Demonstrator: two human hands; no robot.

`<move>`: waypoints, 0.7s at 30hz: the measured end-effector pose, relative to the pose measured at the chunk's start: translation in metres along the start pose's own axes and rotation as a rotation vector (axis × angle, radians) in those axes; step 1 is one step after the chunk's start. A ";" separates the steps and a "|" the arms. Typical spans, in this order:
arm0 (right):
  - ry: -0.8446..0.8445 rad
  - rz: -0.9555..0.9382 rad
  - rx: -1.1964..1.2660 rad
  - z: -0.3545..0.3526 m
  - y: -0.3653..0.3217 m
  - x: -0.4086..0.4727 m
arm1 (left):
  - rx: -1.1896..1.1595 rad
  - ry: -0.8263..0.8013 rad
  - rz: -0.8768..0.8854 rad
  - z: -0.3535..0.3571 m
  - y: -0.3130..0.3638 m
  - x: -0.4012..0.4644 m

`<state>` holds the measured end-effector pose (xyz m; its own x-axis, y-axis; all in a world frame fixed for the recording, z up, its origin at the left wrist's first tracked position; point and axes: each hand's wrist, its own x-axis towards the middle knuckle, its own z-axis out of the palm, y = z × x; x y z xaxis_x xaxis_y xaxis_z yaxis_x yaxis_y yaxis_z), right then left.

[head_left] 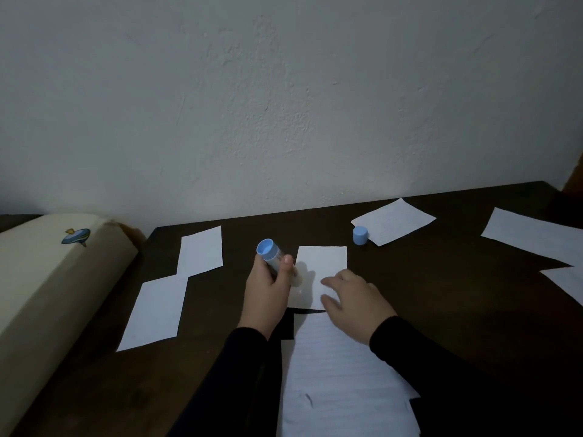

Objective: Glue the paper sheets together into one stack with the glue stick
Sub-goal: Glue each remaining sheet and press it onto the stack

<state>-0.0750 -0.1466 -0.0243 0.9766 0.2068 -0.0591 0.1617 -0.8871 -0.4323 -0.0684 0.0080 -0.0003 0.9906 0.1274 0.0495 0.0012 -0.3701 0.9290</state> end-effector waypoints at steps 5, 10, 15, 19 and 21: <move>0.009 -0.045 -0.119 -0.002 0.027 0.005 | 0.027 -0.164 -0.033 0.005 -0.003 -0.004; -0.087 -0.075 -0.149 -0.004 0.040 0.005 | 0.184 -0.280 0.052 0.020 -0.005 -0.010; -0.054 -0.075 -0.121 -0.001 0.041 0.004 | 0.274 -0.280 0.200 0.031 -0.004 -0.020; -0.024 -0.066 -0.124 0.004 0.040 0.004 | 0.298 -0.305 0.206 0.035 -0.005 -0.022; -0.023 -0.052 -0.117 0.005 0.038 0.005 | 0.311 -0.313 0.222 0.034 -0.003 -0.022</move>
<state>-0.0651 -0.1771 -0.0454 0.9632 0.2620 -0.0609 0.2286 -0.9167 -0.3278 -0.0854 -0.0249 -0.0161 0.9652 -0.2500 0.0769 -0.2207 -0.6204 0.7526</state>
